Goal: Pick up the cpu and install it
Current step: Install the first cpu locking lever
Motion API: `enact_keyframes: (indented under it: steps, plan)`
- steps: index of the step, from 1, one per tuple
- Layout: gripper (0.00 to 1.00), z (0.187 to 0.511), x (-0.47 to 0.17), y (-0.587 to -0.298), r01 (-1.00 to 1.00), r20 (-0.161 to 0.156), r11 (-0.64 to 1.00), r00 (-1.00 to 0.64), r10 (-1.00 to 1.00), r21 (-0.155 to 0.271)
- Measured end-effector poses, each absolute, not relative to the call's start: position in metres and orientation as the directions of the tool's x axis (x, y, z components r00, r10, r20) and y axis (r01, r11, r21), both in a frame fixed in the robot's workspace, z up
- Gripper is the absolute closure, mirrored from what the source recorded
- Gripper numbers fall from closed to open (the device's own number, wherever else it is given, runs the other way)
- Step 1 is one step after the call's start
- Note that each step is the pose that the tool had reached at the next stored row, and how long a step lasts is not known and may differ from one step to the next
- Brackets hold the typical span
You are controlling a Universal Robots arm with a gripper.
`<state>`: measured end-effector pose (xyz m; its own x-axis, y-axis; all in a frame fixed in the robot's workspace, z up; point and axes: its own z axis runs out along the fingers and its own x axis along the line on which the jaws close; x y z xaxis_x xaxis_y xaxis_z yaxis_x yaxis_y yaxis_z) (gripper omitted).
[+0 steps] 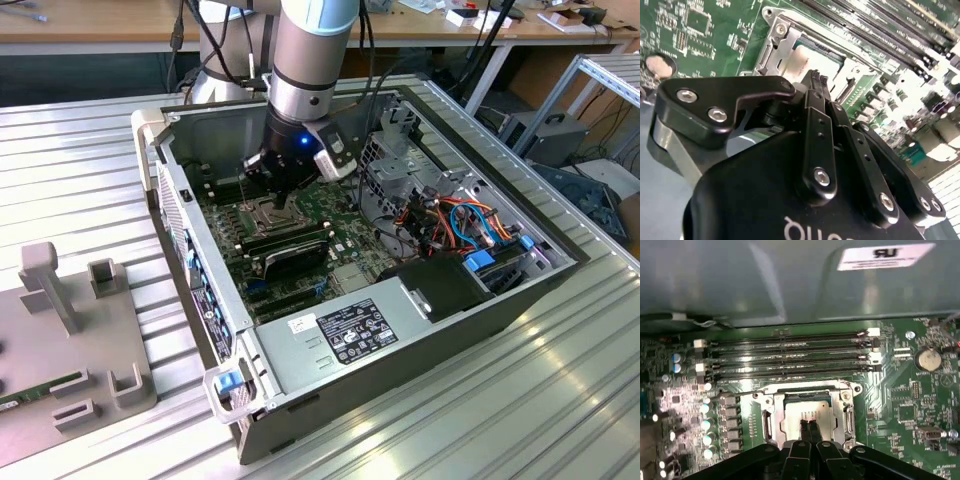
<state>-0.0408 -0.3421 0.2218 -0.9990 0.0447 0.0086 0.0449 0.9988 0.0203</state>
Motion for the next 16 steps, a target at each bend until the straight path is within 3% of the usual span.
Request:
enact_keyframes:
  steps: [1, 5, 16]
  plan:
    - [0.89, 0.221, -0.043, -0.341, -0.017, -0.022, 1.000, -1.000, -0.017, 0.006]
    - [0.89, 0.221, -0.044, -0.340, -0.017, -0.021, 0.999, -1.000, -0.018, -0.031]
    - [0.89, 0.221, -0.064, -0.340, -0.017, -0.029, 0.999, -0.999, -0.018, -0.034]
